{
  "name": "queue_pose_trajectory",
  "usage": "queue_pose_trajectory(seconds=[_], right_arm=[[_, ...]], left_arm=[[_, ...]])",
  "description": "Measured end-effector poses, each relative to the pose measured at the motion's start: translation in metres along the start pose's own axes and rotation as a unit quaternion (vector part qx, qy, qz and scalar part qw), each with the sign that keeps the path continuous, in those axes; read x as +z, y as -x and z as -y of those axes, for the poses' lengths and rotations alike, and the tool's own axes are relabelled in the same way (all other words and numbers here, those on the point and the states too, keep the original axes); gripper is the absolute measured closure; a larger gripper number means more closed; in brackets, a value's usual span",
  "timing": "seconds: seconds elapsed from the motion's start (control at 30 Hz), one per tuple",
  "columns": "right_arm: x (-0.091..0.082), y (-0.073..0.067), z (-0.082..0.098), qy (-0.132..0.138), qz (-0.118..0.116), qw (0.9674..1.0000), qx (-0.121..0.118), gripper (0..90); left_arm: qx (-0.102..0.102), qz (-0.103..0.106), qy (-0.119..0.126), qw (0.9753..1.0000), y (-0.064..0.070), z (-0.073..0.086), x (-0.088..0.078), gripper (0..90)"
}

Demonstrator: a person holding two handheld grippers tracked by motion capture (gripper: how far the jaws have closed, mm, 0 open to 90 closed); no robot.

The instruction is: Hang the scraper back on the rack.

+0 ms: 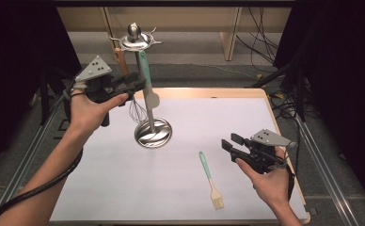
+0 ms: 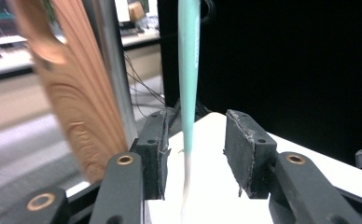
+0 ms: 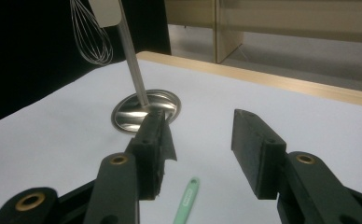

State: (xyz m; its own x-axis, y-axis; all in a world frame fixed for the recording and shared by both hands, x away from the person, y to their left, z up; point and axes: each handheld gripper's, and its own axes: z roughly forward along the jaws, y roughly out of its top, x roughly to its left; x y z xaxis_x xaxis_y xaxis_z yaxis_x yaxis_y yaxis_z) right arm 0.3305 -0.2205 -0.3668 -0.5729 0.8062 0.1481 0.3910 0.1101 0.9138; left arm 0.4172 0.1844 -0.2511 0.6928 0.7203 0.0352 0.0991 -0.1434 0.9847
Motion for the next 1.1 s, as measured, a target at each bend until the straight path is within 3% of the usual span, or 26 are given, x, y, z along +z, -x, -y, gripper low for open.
queue_pose_trajectory(seconds=[0.1,0.17,0.2,0.23,0.27,0.3,0.43,0.53,0.57,0.63,0.67,0.7,0.73,0.77,0.83,0.87,0.9,0.97,1.1], right_arm=[[0.002,0.002,-0.001,0.007,-0.002,0.9999,-0.008,55.5],[0.001,0.000,-0.002,-0.005,0.002,1.0000,0.006,55.5],[0.001,0.003,-0.003,-0.003,0.010,0.9999,-0.013,55.5],[0.004,0.003,-0.003,0.015,0.015,0.9997,-0.011,55.5],[0.001,0.002,-0.004,-0.009,0.009,0.9999,0.005,55.5],[0.003,0.004,-0.005,0.005,0.011,0.9999,-0.007,55.6],[0.005,0.004,-0.007,-0.003,0.004,1.0000,0.001,55.6],[0.004,0.004,-0.006,-0.002,0.002,1.0000,-0.008,55.6],[0.004,0.003,-0.006,0.016,0.013,0.9998,-0.008,55.6],[0.000,0.001,-0.005,0.011,0.004,0.9999,-0.001,55.8],[-0.003,0.002,-0.006,0.008,0.003,0.9999,-0.010,55.8],[-0.006,0.000,-0.005,0.006,0.009,0.9999,0.001,55.9],[-0.006,0.002,-0.005,0.012,0.000,0.9999,-0.009,55.9],[-0.009,-0.001,-0.005,0.005,0.008,0.9999,0.003,56.0],[-0.010,0.001,-0.005,0.011,0.007,0.9999,-0.010,56.0],[-0.013,-0.002,-0.005,0.005,0.006,1.0000,0.006,56.0],[-0.012,0.000,-0.005,0.013,-0.003,0.9999,-0.003,56.1],[-0.011,0.002,-0.006,0.020,0.003,0.9997,-0.015,56.1],[-0.011,0.000,-0.008,0.016,0.000,0.9998,0.015,56.2]], left_arm=[[-0.006,-0.020,0.014,0.9997,0.000,-0.001,-0.011,63.8],[-0.004,-0.034,0.021,0.9992,-0.001,-0.002,-0.016,68.0],[-0.007,-0.040,0.024,0.9989,-0.001,-0.003,-0.018,70.1],[-0.008,-0.041,0.026,0.9988,-0.002,-0.003,-0.019,71.3],[-0.012,-0.046,0.029,0.9984,-0.002,-0.003,-0.019,72.8],[-0.012,-0.050,0.031,0.9982,-0.003,-0.003,-0.020,73.7],[-0.017,-0.053,0.038,0.9977,-0.004,-0.002,-0.023,74.9],[-0.019,-0.056,0.042,0.9974,-0.005,-0.001,-0.025,75.1],[-0.022,-0.057,0.046,0.9971,-0.005,-0.001,-0.025,75.4],[-0.022,-0.061,0.050,0.9967,-0.004,-0.003,-0.025,75.8],[-0.022,-0.064,0.053,0.9963,-0.003,-0.004,-0.026,76.0],[-0.021,-0.065,0.056,0.9961,-0.002,-0.005,-0.027,76.2],[-0.021,-0.066,0.057,0.9960,0.000,-0.007,-0.028,76.4],[-0.020,-0.066,0.060,0.9959,0.001,-0.009,-0.029,76.4],[-0.016,-0.068,0.060,0.9957,0.003,-0.012,-0.030,76.5],[-0.015,-0.070,0.062,0.9956,0.004,-0.013,-0.031,76.5],[-0.015,-0.070,0.064,0.9954,0.004,-0.015,-0.031,76.5],[-0.016,-0.068,0.066,0.9954,0.005,-0.016,-0.031,76.5],[-0.014,-0.068,0.061,0.9958,0.002,-0.016,-0.028,76.7]])
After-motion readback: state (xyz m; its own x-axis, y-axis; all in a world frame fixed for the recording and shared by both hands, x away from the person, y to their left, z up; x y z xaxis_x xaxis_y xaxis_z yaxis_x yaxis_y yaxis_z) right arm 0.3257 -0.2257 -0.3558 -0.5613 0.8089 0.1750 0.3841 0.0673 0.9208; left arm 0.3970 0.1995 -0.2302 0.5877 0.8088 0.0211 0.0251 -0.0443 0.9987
